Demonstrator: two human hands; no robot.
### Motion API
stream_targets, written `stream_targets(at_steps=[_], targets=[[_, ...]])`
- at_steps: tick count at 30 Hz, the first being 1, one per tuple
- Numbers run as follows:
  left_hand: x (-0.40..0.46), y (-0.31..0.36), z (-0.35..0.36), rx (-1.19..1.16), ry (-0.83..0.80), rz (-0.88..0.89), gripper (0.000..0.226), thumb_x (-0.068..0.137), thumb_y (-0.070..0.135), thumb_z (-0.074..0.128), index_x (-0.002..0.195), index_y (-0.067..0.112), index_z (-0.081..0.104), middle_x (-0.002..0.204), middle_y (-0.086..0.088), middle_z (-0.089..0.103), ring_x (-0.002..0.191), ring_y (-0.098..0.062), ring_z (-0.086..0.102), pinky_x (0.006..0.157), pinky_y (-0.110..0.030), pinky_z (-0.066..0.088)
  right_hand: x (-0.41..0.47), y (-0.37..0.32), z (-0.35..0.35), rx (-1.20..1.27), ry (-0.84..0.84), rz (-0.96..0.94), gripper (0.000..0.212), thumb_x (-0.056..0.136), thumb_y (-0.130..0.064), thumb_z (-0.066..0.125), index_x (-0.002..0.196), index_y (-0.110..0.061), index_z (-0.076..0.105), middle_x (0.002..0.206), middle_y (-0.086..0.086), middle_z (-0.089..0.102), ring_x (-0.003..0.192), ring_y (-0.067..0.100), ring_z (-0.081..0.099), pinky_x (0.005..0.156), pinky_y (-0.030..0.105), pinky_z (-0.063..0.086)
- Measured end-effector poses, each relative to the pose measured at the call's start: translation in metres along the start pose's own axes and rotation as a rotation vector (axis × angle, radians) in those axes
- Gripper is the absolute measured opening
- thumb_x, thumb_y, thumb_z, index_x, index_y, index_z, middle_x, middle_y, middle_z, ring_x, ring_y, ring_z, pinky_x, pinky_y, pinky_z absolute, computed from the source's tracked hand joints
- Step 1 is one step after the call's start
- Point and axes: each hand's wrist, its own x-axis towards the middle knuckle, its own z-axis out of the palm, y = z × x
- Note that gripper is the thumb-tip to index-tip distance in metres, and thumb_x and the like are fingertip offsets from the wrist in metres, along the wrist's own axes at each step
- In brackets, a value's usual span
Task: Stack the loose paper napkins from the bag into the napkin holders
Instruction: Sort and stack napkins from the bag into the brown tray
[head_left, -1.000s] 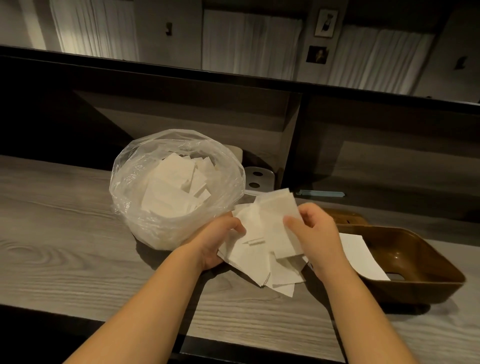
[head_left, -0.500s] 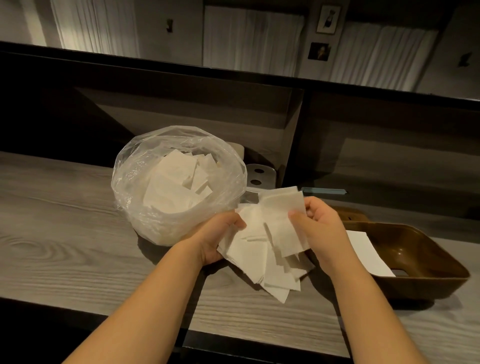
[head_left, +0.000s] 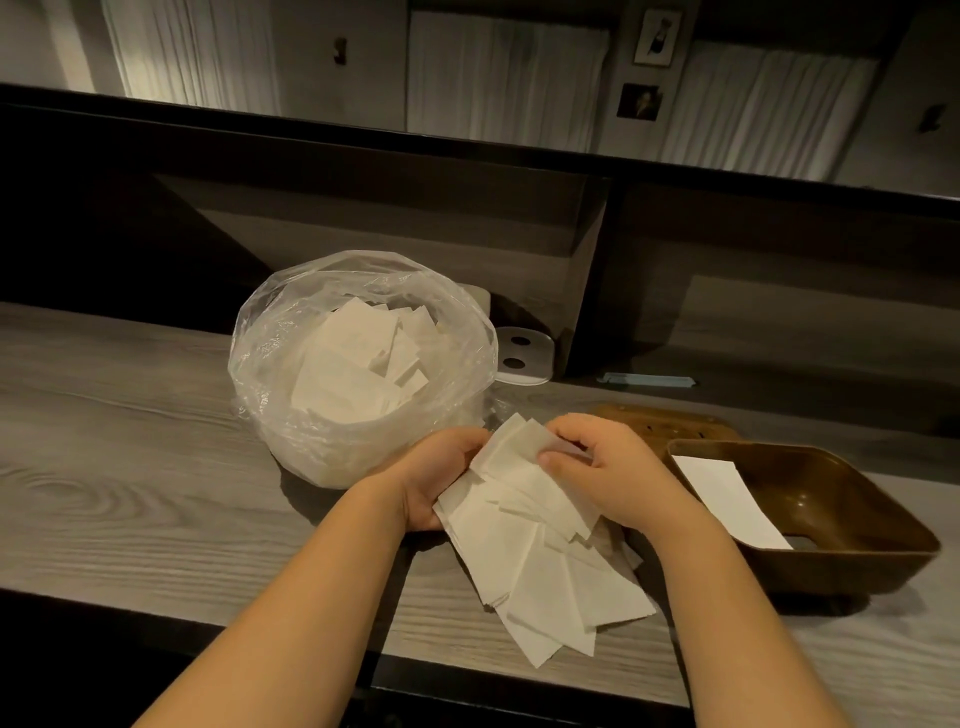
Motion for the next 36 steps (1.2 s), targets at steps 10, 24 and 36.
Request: stream_targets(at_steps=[10, 24, 36], targets=[[-0.002, -0.001, -0.001, 0.029, 0.027, -0.022, 0.024, 0.096, 0.024, 0.054, 0.104, 0.004, 0.066, 0.09, -0.012, 0.072, 0.074, -0.023, 0.071, 0.063, -0.031, 0.059, -0.016, -0.012, 0.007, -0.281, 0.001, -0.088, 0.044, 0.08, -0.06, 0.065, 0.118, -0.044, 0.053, 0.119, -0.025, 0.044, 0.112, 0.0, 0.042, 0.103, 0.032, 0.039], [0.002, 0.003, -0.004, -0.024, -0.03, 0.006, 0.06, 0.077, 0.06, 0.055, 0.105, 0.009, 0.069, 0.092, -0.01, 0.07, 0.079, -0.024, 0.067, 0.074, -0.034, 0.054, 0.004, -0.028, 0.01, -0.311, 0.113, 0.12, 0.007, 0.098, -0.019, 0.052, 0.1, -0.026, 0.053, 0.096, -0.006, 0.058, 0.086, 0.011, 0.059, 0.073, 0.026, 0.052], [0.006, -0.005, 0.012, 0.695, 0.386, 0.607, 0.021, 0.1, 0.018, 0.052, 0.113, 0.031, 0.063, 0.109, 0.013, 0.068, 0.103, -0.006, 0.064, 0.092, -0.027, 0.052, -0.009, -0.023, -0.007, 0.813, 0.442, 0.153, 0.019, 0.095, -0.029, 0.059, 0.113, -0.036, 0.056, 0.101, -0.011, 0.068, 0.083, 0.007, 0.071, 0.06, 0.024, 0.058]])
